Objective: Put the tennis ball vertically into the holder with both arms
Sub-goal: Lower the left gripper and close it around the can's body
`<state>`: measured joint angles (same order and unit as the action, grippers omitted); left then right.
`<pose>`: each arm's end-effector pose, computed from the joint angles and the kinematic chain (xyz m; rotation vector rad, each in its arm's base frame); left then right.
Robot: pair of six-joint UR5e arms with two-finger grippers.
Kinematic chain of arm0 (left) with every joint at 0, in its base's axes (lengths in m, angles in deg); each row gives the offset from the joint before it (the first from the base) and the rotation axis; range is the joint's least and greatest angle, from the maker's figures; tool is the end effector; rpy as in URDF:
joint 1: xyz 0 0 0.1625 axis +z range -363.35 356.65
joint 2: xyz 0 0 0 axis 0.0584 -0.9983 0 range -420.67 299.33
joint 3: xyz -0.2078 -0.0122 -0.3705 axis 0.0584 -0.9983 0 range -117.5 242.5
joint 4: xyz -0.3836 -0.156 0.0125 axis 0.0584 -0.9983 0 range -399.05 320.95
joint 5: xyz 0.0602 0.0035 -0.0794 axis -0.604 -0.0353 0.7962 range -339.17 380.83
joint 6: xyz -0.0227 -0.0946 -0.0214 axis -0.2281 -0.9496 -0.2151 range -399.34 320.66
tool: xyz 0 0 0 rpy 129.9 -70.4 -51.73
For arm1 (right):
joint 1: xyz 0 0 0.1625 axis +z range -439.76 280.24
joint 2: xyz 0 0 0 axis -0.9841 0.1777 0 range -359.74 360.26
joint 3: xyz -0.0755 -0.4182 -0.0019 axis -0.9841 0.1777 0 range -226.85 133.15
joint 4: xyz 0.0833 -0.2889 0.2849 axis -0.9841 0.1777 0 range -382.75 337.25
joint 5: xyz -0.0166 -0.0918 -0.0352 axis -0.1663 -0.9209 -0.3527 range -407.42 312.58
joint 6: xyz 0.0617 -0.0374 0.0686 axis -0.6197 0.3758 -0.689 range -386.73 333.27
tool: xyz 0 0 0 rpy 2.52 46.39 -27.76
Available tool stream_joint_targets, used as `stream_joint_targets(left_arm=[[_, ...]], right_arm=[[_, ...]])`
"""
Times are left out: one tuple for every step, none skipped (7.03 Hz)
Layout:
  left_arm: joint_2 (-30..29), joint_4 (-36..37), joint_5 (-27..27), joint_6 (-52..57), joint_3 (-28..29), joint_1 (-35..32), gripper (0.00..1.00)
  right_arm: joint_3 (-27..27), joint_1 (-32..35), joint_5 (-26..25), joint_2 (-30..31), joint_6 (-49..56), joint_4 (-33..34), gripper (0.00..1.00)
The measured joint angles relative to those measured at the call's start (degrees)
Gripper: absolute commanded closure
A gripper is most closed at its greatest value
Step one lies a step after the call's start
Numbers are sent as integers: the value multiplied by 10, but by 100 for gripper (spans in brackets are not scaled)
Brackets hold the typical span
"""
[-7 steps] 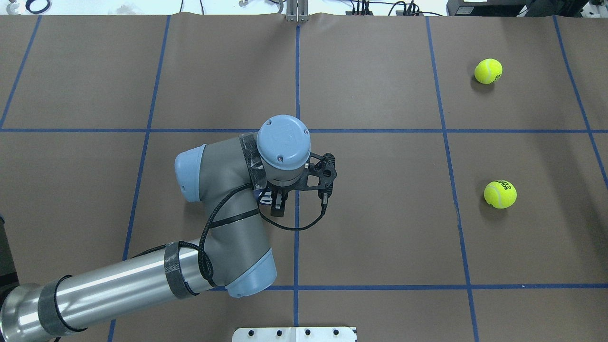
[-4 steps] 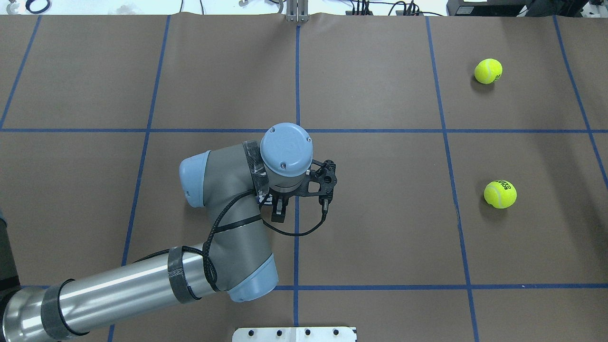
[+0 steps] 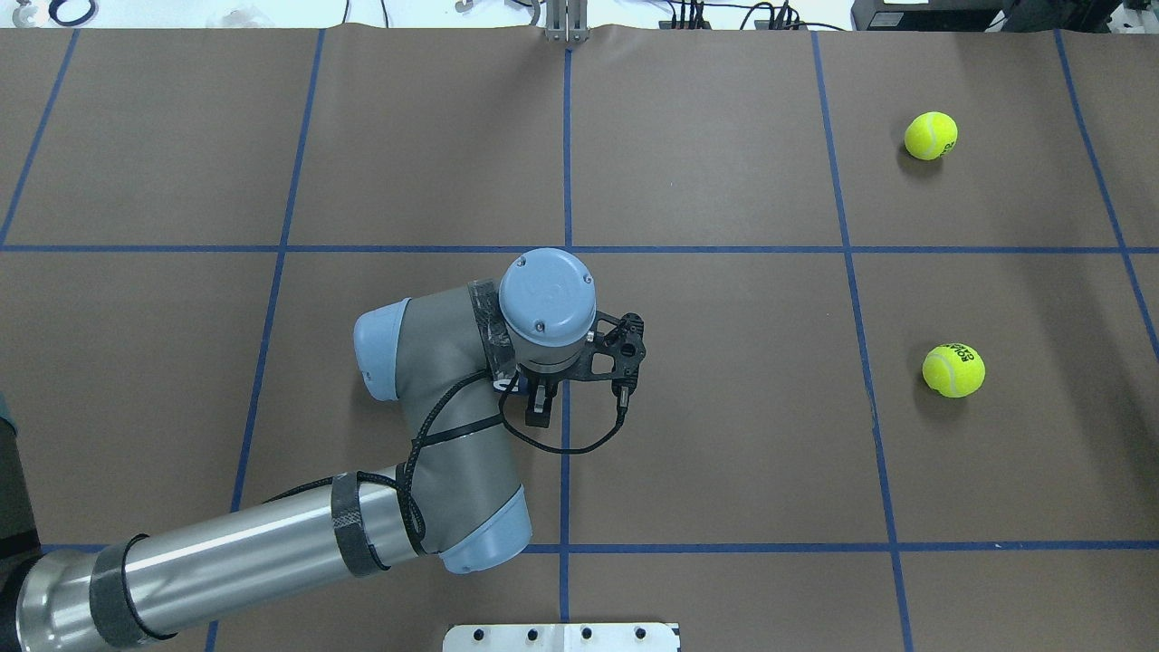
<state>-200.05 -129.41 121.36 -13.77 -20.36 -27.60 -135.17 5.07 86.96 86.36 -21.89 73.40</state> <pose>0.6389 -0.4141 0.1801 0.7121 0.4694 1.5762 0.0170 -0.5190 0.6491 -0.0675 -0.7748 -0.1390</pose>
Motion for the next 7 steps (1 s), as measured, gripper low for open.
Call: stream_joint_targets(left_arm=[[1, 0, 0, 1, -4, -3, 2], [3, 1, -1, 1, -9, -6, 2], [6, 1, -1, 1, -12, -9, 1], [8, 1, -1, 2, -14, -11, 1], [11, 0, -1, 2, -14, -12, 2], [13, 0, 0, 2, -14, -12, 2], [14, 0, 0, 1, -13, -10, 2]], right_arm=[[0, 0, 0, 0, 0, 0, 1], [0, 0, 0, 0, 0, 0, 0], [-1, 0, 0, 0, 0, 0, 0], [-1, 0, 0, 0, 0, 0, 0], [-1, 0, 0, 0, 0, 0, 1], [-1, 0, 0, -1, 0, 0, 0], [0, 0, 0, -1, 0, 0, 1]])
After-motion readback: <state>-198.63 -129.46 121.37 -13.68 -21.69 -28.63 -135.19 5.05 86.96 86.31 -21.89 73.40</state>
